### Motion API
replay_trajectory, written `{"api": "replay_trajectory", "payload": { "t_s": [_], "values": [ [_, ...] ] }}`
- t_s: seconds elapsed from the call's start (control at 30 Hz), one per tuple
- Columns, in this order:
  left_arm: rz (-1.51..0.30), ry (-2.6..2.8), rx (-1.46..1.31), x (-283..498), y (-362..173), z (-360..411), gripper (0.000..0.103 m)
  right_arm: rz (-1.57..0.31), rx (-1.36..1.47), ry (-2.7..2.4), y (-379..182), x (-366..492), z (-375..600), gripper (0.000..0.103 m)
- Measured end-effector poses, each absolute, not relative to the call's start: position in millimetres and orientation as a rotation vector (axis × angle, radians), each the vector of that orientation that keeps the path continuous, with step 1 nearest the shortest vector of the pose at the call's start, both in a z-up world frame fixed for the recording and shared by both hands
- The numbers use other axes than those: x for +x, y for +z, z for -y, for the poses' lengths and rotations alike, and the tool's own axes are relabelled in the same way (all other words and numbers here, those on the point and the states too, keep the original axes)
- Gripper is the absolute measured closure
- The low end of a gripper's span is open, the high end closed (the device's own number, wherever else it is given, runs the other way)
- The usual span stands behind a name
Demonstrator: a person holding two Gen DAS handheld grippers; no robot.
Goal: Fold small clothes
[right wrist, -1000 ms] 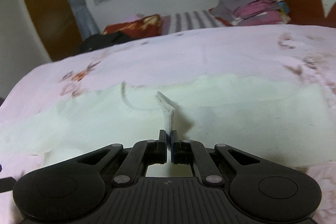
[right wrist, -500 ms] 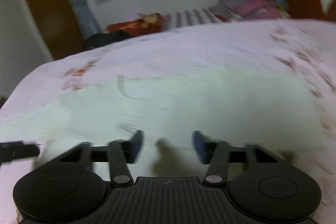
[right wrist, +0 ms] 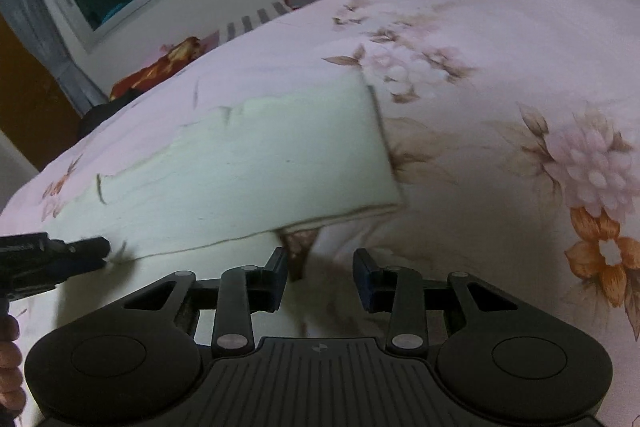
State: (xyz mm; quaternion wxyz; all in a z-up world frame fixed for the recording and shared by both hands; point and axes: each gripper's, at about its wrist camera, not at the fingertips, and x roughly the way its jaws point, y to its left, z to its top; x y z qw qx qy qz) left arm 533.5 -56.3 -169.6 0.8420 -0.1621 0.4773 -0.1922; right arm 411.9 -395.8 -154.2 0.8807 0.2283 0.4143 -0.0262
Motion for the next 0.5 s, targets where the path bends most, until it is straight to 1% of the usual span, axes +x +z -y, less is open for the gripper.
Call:
{"api": "replay_trajectory", "payload": {
  "t_s": [0.1, 0.17, 0.27, 0.5],
  "values": [
    [-0.962, -0.408, -0.354, 533, -163, 53, 0.1, -0.862, 0.507, -0.049, -155, 412, 400, 0.066],
    [-0.902, -0.398, -0.362, 528, -150, 41, 0.1, -0.856, 0.51, -0.035, -153, 411, 398, 0.066],
    [-0.863, -0.364, -0.358, 522, -137, 15, 0.1, -0.855, 0.505, -0.009, -152, 415, 389, 0.066],
    [-0.851, -0.291, -0.351, 511, -133, -42, 0.1, -0.857, 0.468, -0.003, -158, 427, 373, 0.066]
  ]
}}
